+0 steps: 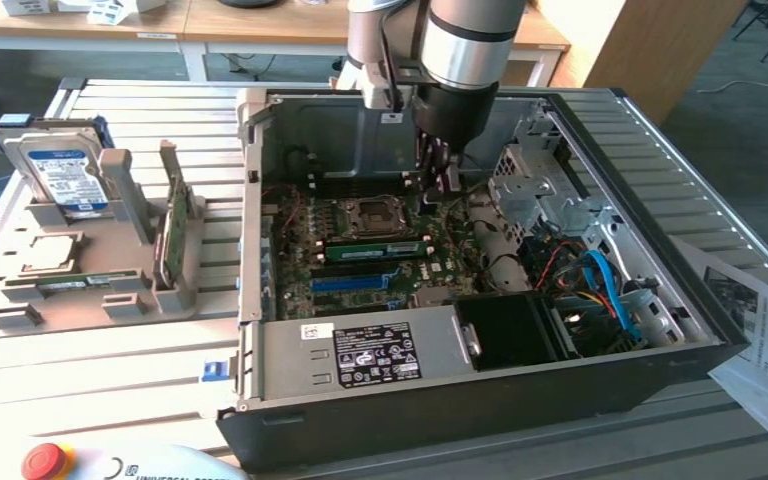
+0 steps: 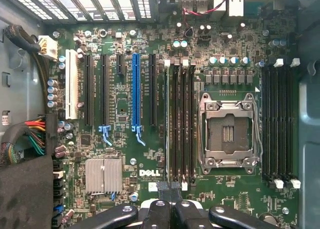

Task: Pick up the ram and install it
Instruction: 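Press down the ram until it locks into place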

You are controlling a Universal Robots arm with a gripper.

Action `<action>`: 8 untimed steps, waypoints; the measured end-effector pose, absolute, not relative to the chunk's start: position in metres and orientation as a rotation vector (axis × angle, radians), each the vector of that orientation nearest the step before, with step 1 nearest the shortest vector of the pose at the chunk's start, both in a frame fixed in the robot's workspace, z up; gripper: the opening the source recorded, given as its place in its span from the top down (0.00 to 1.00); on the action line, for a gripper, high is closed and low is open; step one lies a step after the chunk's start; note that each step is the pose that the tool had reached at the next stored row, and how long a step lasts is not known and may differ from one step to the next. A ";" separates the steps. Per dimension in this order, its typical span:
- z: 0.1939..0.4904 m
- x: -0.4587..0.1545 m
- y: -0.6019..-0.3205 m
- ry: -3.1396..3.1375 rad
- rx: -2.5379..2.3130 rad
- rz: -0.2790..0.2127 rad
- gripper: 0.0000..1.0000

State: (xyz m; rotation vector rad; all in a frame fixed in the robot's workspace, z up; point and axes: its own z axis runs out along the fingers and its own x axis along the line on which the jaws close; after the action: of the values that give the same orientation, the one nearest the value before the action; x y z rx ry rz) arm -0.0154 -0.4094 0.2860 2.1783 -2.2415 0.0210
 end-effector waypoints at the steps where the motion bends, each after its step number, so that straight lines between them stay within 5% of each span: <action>1: 0.286 -0.015 -0.409 -2.242 2.178 0.021 0.89; 8: 0.285 -0.015 -0.409 -2.242 2.179 0.020 0.89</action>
State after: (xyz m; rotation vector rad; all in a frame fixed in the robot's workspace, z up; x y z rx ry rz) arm -0.0152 -0.4091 0.2850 2.1787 -2.2420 0.0203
